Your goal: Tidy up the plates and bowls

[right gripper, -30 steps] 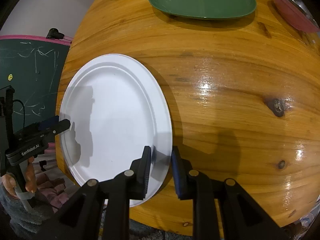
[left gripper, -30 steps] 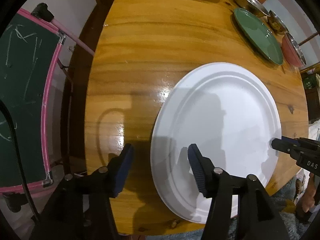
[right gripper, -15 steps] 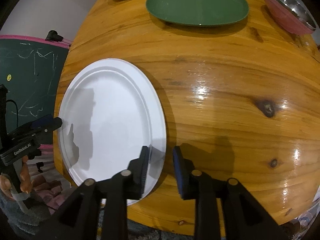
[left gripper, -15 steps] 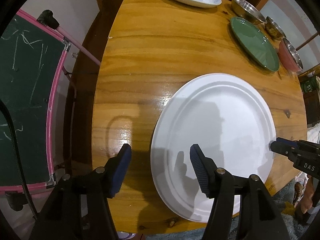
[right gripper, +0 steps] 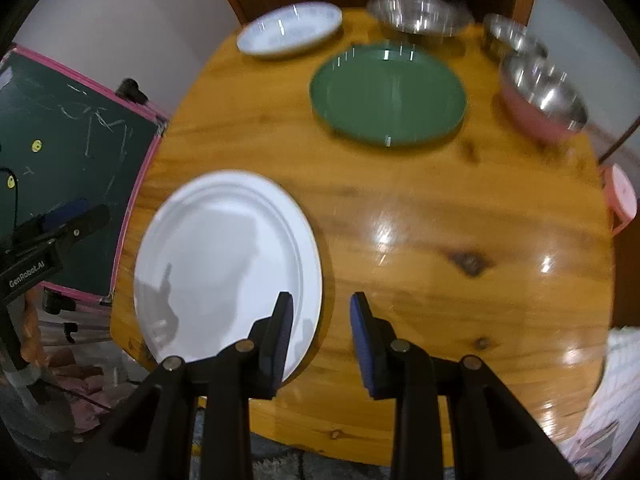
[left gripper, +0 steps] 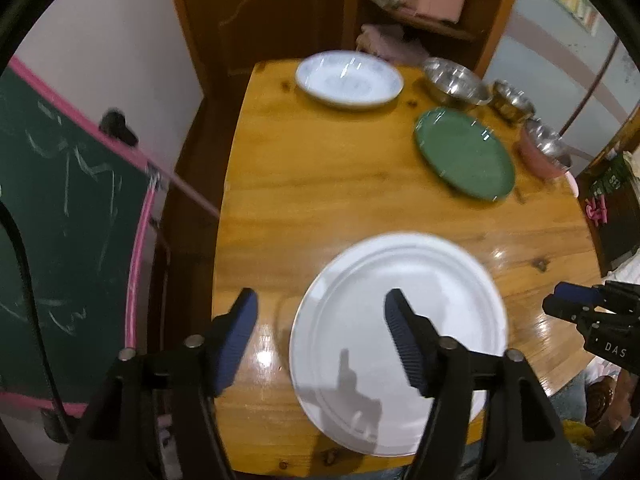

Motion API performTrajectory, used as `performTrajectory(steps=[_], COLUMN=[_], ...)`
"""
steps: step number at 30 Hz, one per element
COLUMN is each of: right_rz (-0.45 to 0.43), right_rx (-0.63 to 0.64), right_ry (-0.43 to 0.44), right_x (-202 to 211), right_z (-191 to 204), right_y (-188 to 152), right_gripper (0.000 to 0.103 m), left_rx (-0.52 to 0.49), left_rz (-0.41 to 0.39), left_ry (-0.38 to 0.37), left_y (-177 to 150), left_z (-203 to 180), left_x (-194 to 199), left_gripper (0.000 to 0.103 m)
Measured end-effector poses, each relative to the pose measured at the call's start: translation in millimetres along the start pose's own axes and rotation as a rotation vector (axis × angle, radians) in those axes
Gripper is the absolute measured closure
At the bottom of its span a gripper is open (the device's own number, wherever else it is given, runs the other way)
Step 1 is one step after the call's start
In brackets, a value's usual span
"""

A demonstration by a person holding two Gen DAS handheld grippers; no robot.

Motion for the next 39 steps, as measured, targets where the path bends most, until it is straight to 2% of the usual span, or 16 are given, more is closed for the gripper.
performTrajectory(steps=[5,6,8,10,18,22,25,26,31,35,39], right_rz=[-0.097,-0.122,-0.166,-0.198,-0.3,-0.331,-0.33,-0.33,-0.277,-0.202,-0.113], right_rx=[0.008,0.01,0.017,0.017,-0.021,-0.047,-0.08,-0.085,-0.134,-0.148,-0.168], right_ry=[0.008,0.006,-0.005,-0.019,-0.04,-0.045,-0.057,-0.056,-0.05,-0.027,0.005], right_x=[43.5,53.9,71.5,83.1,127.1,137.1,131.1,128.4,92.6,52.3,11.1], right_z=[-4.0,-5.0,-7.8,-13.0,-39.5,-51.4,-66.8,-69.5,-91.3,-99.4,-107.3], right_y=[20.6,26.4,37.3,44.7,90.3,110.5,128.8,132.9,155.4,165.3,170.2], right_gripper=[0.073,0.073,0.073,0.073,0.073,0.072,0.057,0.055,0.055,0.055,0.055], left_rx=[-0.039,-0.056,-0.083,-0.105,-0.185,-0.164,-0.157,-0.154,-0.114,-0.073,-0.084], left_rz=[-0.092,-0.118,-0.173,-0.215,-0.221,-0.187,-0.148,-0.135,-0.103,-0.07,-0.009], left_ry=[-0.009,-0.008,0.002,0.011,0.018,-0.061,-0.106,-0.111,-0.09,-0.072,-0.064], left_y=[33.6,41.3,55.7,69.7,121.3,141.9,152.2,156.0,177.5,190.5,192.3], left_z=[-19.7,-26.3,-37.8,-47.5,-96.6,-116.4,-126.9,-129.8,-135.9,-133.8,-129.8], left_x=[38.3,46.8,62.1,72.1,67.2,48.3,24.3,15.4,-31.5,-70.1,-104.4], left_gripper=[0.032,0.03,0.017,0.015,0.015,0.014,0.013,0.013,0.013,0.013,0.013])
Point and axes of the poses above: each gripper's, at about its wrist camera, not at the fingertips, and x roughly against the way its jaws point, z to its left, y to its top, the point moved 8 cm from there along -x, roughly the way its jaws point, and after that the axes turned 5 degrees about -x, right-handed, at the moved point
